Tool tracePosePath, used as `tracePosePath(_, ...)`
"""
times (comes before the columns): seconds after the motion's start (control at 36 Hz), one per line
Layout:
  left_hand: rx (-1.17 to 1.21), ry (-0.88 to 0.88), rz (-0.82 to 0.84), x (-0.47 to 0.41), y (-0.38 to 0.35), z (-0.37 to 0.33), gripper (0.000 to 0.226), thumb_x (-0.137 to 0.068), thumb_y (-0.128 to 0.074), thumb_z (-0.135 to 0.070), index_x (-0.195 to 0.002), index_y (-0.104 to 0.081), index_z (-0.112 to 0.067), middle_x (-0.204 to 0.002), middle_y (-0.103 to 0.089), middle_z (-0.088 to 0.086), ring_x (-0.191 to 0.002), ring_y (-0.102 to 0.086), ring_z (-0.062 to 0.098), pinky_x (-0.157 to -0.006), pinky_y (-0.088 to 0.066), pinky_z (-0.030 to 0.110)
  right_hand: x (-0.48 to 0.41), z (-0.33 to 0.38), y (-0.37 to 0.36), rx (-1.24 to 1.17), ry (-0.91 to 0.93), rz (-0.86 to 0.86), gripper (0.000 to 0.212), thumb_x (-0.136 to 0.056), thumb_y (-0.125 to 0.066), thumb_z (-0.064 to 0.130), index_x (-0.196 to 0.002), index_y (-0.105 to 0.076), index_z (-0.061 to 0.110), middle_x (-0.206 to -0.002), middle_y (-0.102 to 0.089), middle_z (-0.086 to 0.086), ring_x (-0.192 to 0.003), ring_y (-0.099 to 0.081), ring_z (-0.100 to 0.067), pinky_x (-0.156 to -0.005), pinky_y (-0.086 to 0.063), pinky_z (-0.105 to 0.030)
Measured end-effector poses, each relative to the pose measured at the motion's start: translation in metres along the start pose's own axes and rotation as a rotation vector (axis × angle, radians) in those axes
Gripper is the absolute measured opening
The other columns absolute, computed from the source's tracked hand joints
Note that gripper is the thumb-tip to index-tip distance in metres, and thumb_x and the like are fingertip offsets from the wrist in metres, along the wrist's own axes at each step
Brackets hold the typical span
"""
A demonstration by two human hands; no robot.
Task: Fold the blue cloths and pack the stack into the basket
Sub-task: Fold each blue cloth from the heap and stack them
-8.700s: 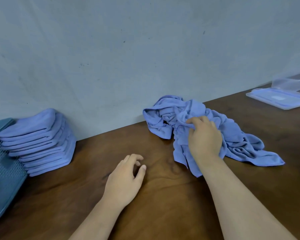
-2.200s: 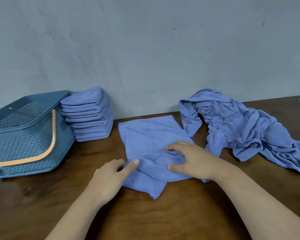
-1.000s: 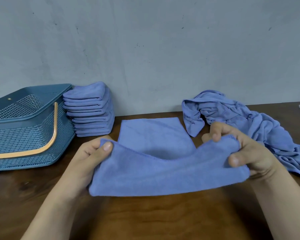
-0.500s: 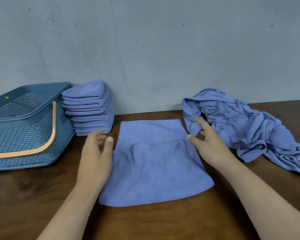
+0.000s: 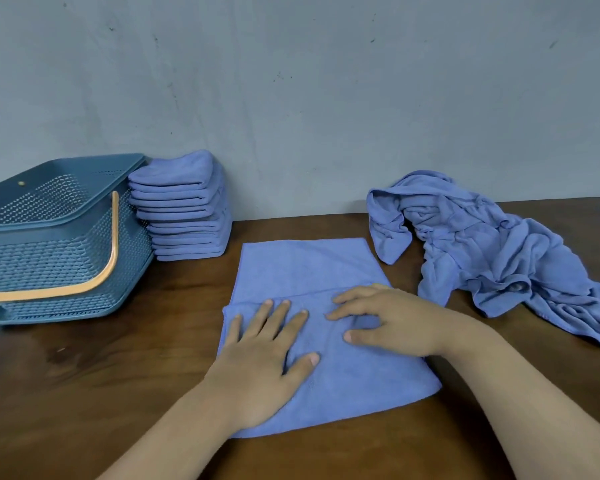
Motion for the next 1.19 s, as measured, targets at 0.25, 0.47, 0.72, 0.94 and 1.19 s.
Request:
tracePosePath(0.25,-0.039,-0.029,-0.046,0.072,-0.018,-0.01,0.07,-0.102,-0.025,-0.078,-0.165,-0.027,-0.045,-0.173,-0.025,-0.016,-0.159,-0.028,0.017,-0.118,-0.017,0.045,0.024,0.031,-0.002,-0.382,0.079,0.225,0.017,-0.102,-0.07,0.031,-0.116,-0.079,0.035,-0.121,-0.071,0.014,-0.114,-0.065,-0.006,-0.107,-0.048,-0.025)
tracePosePath(0.47,0.202,-0.038,-0.269,0.042,0.045,0.0,0.056,-0.098,-0.025,-0.076,-0.139,-0.049,-0.048,-0.137,-0.053,-0.032,-0.128,-0.046,-0.004,-0.11,-0.042,0.033,0.0,-0.025,0.03,-0.318,-0.058,-0.506,0.021,-0.103,-0.066,0.019,-0.119,-0.076,0.028,-0.118,-0.069,0.013,-0.109,-0.063,-0.004,-0.102,-0.053,-0.038)
tracePosePath(0.72,0.23,0.116,-0.146,-0.074,0.034,0.068,0.059,-0.106,-0.035,-0.064,-0.161,-0.033,-0.041,-0.172,-0.026,-0.016,-0.16,-0.017,0.008,-0.131,-0.011,0.049,-0.018,-0.059,0.004,0.094,-0.276,-0.261,0.049,-0.113,-0.032,0.046,-0.161,-0.035,0.039,-0.168,-0.03,0.02,-0.155,-0.023,-0.008,-0.127,-0.013,-0.047)
tracePosePath(0.94,0.125,0.165,-0.057,-0.082,0.021,0.091,0.079,-0.096,-0.024,-0.085,-0.166,-0.011,-0.05,-0.177,0.004,-0.011,-0.162,0.009,0.008,-0.131,0.003,0.049,-0.027,-0.072,0.001,0.142,-0.311,-0.124,0.057,-0.111,-0.024,0.058,-0.166,-0.015,0.047,-0.175,0.002,0.019,-0.16,0.005,-0.002,-0.13,0.003,-0.048)
tracePosePath(1.19,0.443,-0.037,-0.365,-0.066,0.06,0.091,0.022,-0.104,-0.06,-0.045,-0.123,-0.067,-0.039,-0.128,-0.065,-0.017,-0.125,-0.057,0.009,-0.112,-0.044,0.04,-0.023,-0.046,0.03,0.075,-0.064,-0.378,0.025,-0.102,-0.05,0.049,-0.114,-0.07,0.042,-0.122,-0.063,0.022,-0.119,-0.054,-0.007,-0.105,-0.044,-0.045)
Point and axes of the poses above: each hand's wrist, its own x-axis away from the middle knuckle, its own y-axis out of the back of the hand, z = x × y, the point moved 8 cm from there along -x, towards the middle knuckle
